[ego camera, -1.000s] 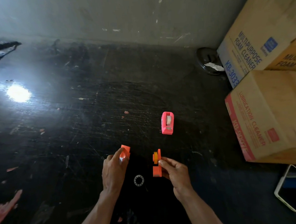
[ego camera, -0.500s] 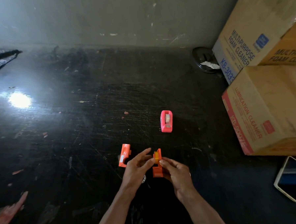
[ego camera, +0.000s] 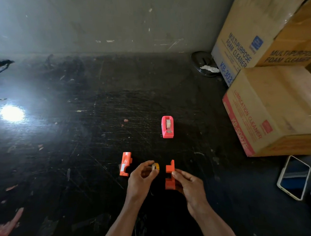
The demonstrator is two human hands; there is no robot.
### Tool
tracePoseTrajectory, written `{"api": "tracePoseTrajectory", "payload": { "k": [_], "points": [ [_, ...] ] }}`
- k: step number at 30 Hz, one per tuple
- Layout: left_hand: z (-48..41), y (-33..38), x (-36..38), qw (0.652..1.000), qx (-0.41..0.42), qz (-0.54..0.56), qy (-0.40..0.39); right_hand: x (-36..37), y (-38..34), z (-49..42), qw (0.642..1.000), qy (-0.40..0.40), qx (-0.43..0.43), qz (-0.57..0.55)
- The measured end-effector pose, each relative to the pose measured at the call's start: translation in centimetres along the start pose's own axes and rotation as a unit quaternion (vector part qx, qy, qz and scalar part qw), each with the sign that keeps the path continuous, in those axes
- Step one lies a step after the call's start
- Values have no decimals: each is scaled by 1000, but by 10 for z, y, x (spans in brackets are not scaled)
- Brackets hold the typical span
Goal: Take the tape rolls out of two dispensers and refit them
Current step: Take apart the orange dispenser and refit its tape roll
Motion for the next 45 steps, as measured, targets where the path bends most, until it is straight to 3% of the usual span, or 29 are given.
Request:
{"api": "tracePoseTrajectory", "payload": {
  "k": [5, 9, 20, 33, 45],
  "points": [
    [-10, -2, 22, 965, 96, -244, 6, -23, 10, 1, 999, 45, 16, 5],
    [-17, -8, 37, 940, 107, -324, -6, -32, 10, 5, 998, 57, 10, 3],
    [-25, -17, 37, 945, 90, -313, 22, -38, 25, -3, 998, 68, 12, 9],
    [-6, -19, -8, 976, 78, -188, 75, -40, 36, -14, 997, 59, 20, 47],
    [10, -55, -23, 966, 53, -248, 49, -30, 29, -5, 999, 21, 20, 19]
  ]
}}
Point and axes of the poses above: each hand's wrist, its own z-axis away from the middle knuckle, its own x-axis out of the palm, y = z × x, the point moved 8 cm from there along -z, towards the middle knuckle, and after that the axes turned 7 degrees about -x, right-handed, at the moved point
